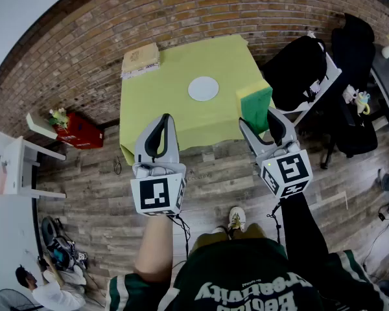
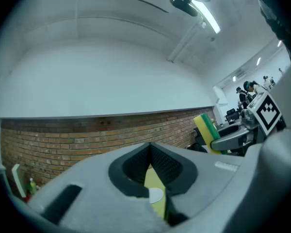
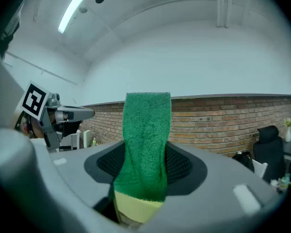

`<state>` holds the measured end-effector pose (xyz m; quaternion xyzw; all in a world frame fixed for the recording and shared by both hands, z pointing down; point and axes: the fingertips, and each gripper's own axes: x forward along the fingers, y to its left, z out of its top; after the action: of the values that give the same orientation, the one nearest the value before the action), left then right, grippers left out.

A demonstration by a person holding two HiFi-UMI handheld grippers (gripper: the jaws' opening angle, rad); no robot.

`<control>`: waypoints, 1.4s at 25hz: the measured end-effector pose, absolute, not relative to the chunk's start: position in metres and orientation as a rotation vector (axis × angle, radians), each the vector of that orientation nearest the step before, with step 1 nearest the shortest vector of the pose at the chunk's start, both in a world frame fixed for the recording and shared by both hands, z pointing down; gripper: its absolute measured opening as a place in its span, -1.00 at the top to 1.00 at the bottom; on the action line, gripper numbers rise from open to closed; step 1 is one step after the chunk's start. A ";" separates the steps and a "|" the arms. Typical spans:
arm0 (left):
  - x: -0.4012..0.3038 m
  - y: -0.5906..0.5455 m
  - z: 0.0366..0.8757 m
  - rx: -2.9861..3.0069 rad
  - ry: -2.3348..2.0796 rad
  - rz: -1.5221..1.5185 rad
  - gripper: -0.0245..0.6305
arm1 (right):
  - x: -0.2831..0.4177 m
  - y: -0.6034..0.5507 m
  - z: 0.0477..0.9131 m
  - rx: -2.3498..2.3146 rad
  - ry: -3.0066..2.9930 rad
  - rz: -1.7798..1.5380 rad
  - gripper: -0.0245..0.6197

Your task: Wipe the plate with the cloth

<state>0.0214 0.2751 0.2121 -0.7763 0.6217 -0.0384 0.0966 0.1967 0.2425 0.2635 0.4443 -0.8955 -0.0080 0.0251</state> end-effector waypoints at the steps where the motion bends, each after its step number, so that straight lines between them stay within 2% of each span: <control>1: 0.016 0.285 0.212 -2.306 1.854 -0.101 0.91 | 0.193 0.252 0.262 1.377 -2.765 -0.025 0.12; 18: -0.017 0.418 0.225 -2.393 1.796 -0.095 0.91 | 0.151 0.395 0.261 1.409 -2.694 -0.071 0.05; 35: -0.015 0.370 0.240 -2.415 1.798 -0.105 0.91 | 0.158 0.349 0.270 1.399 -2.696 -0.043 0.03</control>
<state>-0.0147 0.3702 0.2399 -0.7999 0.5956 -0.0348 0.0646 0.1575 0.3486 0.2704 0.4601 -0.8863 -0.0140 0.0520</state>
